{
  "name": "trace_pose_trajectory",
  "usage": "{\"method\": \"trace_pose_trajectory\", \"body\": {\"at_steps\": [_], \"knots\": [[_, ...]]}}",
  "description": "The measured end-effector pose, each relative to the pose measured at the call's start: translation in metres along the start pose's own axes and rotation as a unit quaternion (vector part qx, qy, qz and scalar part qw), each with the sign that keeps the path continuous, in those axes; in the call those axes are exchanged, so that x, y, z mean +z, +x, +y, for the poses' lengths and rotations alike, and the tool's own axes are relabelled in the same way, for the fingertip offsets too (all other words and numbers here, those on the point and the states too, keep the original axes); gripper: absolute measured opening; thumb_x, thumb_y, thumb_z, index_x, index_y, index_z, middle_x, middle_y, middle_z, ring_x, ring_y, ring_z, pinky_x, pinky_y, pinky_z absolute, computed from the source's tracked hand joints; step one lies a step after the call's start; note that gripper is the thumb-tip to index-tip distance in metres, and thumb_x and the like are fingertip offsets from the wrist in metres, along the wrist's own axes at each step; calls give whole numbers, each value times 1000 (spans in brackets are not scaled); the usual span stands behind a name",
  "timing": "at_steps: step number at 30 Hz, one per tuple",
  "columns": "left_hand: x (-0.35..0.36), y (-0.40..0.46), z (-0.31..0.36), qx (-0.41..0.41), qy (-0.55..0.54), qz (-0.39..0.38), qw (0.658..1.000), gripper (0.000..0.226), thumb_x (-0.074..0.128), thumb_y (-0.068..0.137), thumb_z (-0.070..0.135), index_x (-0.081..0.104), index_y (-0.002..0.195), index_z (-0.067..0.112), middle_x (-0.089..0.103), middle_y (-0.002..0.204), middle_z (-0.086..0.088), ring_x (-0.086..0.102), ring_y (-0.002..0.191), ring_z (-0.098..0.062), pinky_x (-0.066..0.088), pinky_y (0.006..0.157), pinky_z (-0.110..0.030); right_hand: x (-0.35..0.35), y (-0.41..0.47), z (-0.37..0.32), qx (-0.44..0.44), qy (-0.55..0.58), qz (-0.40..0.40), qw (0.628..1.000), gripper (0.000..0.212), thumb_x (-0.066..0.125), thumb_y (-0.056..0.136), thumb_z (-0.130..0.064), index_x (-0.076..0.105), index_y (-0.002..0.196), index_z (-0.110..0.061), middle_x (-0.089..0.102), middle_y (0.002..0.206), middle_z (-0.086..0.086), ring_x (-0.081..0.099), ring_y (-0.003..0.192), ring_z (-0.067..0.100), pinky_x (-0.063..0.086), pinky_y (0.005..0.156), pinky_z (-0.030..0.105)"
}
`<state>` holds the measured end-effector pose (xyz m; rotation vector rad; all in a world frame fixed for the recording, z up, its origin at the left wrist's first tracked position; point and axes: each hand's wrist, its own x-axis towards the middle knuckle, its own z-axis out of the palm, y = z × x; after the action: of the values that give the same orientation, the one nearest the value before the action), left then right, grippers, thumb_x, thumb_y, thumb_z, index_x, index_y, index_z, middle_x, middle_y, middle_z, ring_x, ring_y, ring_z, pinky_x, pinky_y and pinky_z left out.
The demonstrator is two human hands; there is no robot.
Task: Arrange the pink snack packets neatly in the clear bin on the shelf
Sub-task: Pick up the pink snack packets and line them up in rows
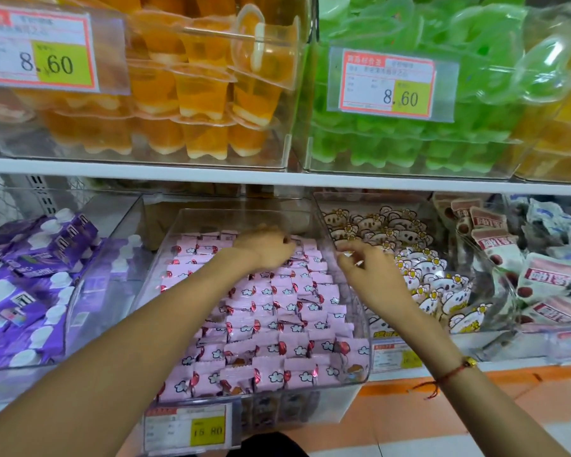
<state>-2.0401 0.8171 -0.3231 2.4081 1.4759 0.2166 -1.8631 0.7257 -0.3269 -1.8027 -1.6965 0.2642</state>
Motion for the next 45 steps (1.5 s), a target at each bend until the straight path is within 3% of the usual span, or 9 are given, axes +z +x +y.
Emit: {"method": "trace_pose_trajectory", "body": {"at_steps": [10,17,20,25,29,31,35,40,45], "knots": [[9,23,32,-36,-89,70,993,20,55,93,28,68,105,19,68,102,-7,64,91,-24,54,82,-34,-9,-3,7,15,168,-58,984,17,53,95,-28,64,106,-23,65,86,11,61,71,21,48,71,32],[18,17,27,-26,-150,194,969,20,48,97,27,61,106,14,65,108,-10,62,95,-29,53,81,-40,-12,0,7,49,192,-77,977,24,50,95,-7,63,114,-12,54,73,-1,60,61,15,42,53,16],[7,15,32,-50,-322,257,910,20,46,99,24,55,110,11,64,106,-12,63,84,-29,55,74,-41,-13,3,3,77,228,-55,969,23,48,95,-4,62,113,-7,57,74,-1,58,51,6,36,40,10],[-18,-3,40,-104,-579,332,737,7,47,97,13,54,99,12,63,97,-7,59,76,-14,46,60,-13,-19,5,-8,32,218,56,974,18,60,91,-18,60,109,-19,66,95,6,59,78,17,45,61,19],[-27,-28,35,-174,-741,199,617,18,48,96,9,58,82,9,64,91,-12,61,84,-21,57,64,-23,-17,-4,-28,-121,155,17,980,60,77,76,-33,46,127,-27,50,109,-14,44,98,-5,32,80,-3],[-29,-38,33,-194,-772,127,592,19,48,96,8,57,80,9,62,83,-10,62,80,-20,57,66,-27,-15,-5,-34,-191,110,44,974,53,77,77,-22,53,124,-22,55,100,-12,46,88,-9,34,74,1],[-30,-50,23,-204,-772,46,601,10,54,94,15,58,90,7,67,80,-14,69,68,-21,58,54,-27,-19,-4,-40,-151,171,100,969,24,75,78,-18,69,101,-22,70,95,-10,61,85,-2,45,75,11],[-26,-51,21,-117,-631,53,765,37,59,85,47,58,109,20,72,89,-1,71,73,-8,58,58,-26,-31,1,-35,58,335,49,939,30,79,73,-29,73,96,-12,73,92,7,67,83,10,53,77,26],[-24,-51,23,-114,-620,54,774,41,67,84,35,55,119,19,67,98,0,68,80,-7,59,60,-23,-33,4,-25,156,422,-52,892,21,71,80,-33,74,87,-14,72,87,5,64,83,16,53,76,23]]}}
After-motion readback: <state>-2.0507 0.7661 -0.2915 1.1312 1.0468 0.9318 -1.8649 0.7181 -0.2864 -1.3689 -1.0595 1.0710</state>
